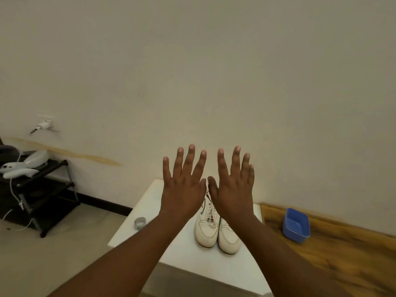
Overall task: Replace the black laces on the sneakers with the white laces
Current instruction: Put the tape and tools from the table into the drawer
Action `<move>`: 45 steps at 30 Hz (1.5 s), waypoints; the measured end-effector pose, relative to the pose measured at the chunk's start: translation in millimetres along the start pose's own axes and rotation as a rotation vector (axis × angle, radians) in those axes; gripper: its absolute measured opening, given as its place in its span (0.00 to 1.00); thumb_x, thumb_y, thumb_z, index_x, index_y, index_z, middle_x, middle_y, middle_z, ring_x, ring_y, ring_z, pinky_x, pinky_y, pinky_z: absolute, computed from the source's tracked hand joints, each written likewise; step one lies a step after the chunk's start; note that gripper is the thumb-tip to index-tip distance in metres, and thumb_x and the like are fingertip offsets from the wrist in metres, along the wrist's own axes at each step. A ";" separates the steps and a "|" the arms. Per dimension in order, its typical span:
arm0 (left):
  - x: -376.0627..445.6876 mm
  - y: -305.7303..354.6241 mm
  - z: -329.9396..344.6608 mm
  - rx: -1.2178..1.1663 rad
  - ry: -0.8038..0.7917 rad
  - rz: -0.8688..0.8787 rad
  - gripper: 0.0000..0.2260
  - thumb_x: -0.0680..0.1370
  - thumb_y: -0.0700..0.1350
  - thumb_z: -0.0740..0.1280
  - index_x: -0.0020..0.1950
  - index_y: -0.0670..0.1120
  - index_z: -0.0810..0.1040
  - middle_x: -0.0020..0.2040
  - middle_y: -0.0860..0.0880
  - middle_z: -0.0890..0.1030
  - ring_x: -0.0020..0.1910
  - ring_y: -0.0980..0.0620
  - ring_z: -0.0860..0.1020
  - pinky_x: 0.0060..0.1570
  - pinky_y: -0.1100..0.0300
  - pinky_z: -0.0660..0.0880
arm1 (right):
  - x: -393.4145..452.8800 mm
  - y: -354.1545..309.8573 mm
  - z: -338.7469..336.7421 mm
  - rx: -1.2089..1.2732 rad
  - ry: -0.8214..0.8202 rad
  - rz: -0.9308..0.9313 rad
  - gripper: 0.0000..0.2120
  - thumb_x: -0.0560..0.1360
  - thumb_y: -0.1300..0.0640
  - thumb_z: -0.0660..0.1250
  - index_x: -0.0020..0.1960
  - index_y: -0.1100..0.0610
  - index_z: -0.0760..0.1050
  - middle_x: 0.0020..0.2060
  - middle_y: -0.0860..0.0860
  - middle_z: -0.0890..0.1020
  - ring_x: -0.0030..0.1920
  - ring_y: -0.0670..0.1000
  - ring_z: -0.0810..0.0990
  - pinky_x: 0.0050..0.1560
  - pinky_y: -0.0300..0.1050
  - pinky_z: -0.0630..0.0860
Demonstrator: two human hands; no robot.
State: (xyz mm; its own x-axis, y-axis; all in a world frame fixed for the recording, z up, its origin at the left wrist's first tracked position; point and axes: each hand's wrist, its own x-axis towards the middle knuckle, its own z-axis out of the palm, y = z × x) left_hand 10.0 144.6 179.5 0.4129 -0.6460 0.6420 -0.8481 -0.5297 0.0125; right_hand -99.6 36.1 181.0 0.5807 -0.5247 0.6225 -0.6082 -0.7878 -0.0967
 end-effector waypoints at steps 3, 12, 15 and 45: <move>5.0 -12.8 -45.0 0.014 0.068 -0.004 0.32 0.84 0.60 0.51 0.82 0.52 0.41 0.83 0.44 0.41 0.81 0.41 0.41 0.74 0.32 0.49 | 12.1 -25.4 -46.2 0.012 0.082 -0.049 0.37 0.83 0.39 0.57 0.83 0.48 0.40 0.81 0.58 0.37 0.81 0.64 0.36 0.78 0.68 0.49; 16.3 -26.8 -171.0 -0.009 0.288 -0.008 0.31 0.83 0.57 0.51 0.83 0.52 0.42 0.83 0.45 0.42 0.81 0.42 0.41 0.75 0.33 0.47 | 23.8 -79.4 -164.5 -0.015 0.300 -0.078 0.36 0.83 0.37 0.53 0.83 0.49 0.42 0.82 0.58 0.40 0.81 0.63 0.38 0.78 0.67 0.48; 15.1 -34.0 -185.4 -0.009 0.285 -0.023 0.31 0.83 0.56 0.53 0.83 0.53 0.45 0.83 0.46 0.45 0.81 0.43 0.43 0.76 0.34 0.47 | 24.9 -90.1 -176.8 0.017 0.298 -0.086 0.36 0.83 0.37 0.53 0.83 0.48 0.41 0.82 0.57 0.39 0.81 0.62 0.38 0.79 0.66 0.48; -262.0 -190.5 143.8 -0.702 -0.290 -1.277 0.27 0.82 0.35 0.56 0.81 0.41 0.55 0.80 0.43 0.58 0.76 0.44 0.64 0.72 0.56 0.61 | -110.1 -207.8 160.8 0.251 -0.748 -0.318 0.15 0.82 0.48 0.58 0.66 0.47 0.75 0.59 0.46 0.80 0.56 0.48 0.80 0.54 0.44 0.79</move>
State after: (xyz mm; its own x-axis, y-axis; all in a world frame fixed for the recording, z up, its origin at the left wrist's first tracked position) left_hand 111.1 335.6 -101.4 0.9620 -0.0893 -0.2580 0.1815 -0.4965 0.8488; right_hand 49.8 205.7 7.7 0.9623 -0.2712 -0.0197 -0.2684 -0.9358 -0.2285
